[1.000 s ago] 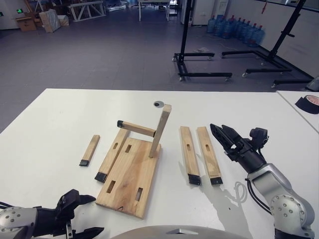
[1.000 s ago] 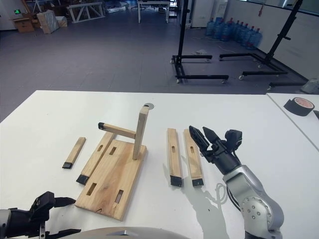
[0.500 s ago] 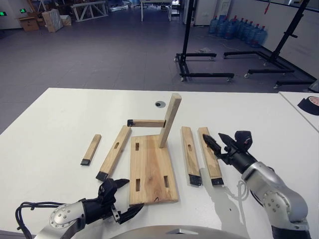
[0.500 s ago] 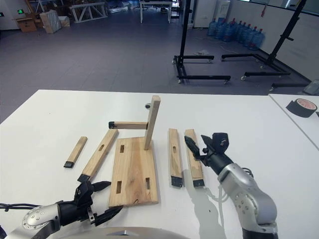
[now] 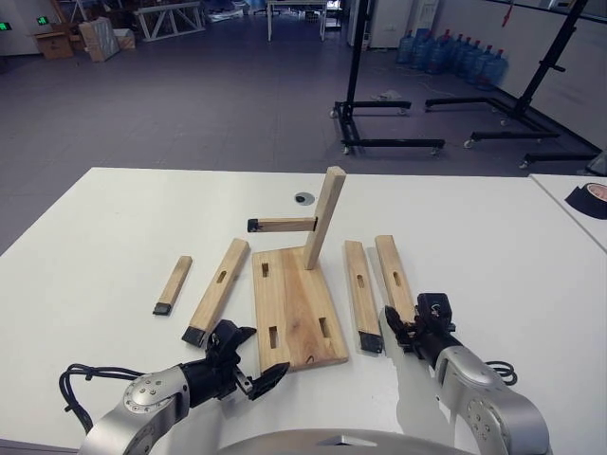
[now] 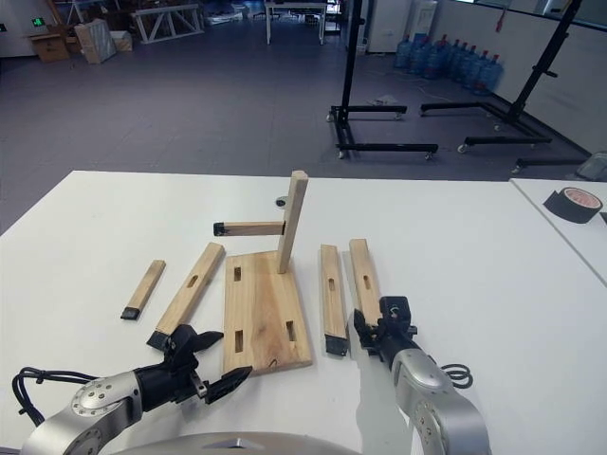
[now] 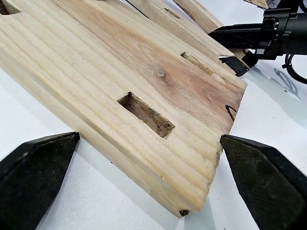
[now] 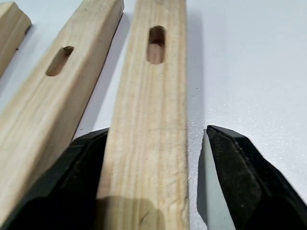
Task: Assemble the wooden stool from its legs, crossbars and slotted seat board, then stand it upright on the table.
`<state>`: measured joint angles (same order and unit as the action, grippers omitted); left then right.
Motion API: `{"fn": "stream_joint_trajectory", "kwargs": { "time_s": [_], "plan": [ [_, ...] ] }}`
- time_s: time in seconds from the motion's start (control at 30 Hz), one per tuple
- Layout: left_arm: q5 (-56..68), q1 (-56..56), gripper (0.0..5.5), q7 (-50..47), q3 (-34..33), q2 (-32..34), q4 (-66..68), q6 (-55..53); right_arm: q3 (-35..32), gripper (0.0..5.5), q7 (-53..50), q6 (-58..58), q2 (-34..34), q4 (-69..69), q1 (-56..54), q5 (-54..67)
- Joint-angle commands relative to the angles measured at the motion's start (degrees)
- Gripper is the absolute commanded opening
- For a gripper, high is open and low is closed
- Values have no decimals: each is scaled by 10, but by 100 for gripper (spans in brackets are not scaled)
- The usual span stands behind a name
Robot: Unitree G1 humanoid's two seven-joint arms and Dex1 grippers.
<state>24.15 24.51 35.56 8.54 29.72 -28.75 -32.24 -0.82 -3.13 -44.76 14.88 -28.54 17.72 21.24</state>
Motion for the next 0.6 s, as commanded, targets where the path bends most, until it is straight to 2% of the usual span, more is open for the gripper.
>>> {"fn": "stream_joint_trajectory", "kwargs": {
  "time_s": [0.03,0.13,0.27,0.37,0.43,0.5,0.6],
  "plan": [
    [12,17,540,26,-38,17,57,8,-17,261,-11,-52,-25,34,8,1],
    [26,20,540,53,-53,15,62,41,-24,208,-9,-56,-31,41,-4,-6],
    [107,31,540,89,-120,4,36,55,-44,204,9,-11,-27,48,-45,-13],
    [213,7,540,99,-185,-17,23,48,-117,204,50,80,-21,73,-151,23],
    [303,-28,540,94,-212,-27,8,25,-179,204,123,136,-2,93,-243,96],
    [400,-66,540,98,-222,-29,-12,-1,-220,204,216,137,22,92,-311,209],
    [487,-116,540,102,-213,-30,-5,-33,-217,204,373,32,67,55,-316,432]
  ]
}}
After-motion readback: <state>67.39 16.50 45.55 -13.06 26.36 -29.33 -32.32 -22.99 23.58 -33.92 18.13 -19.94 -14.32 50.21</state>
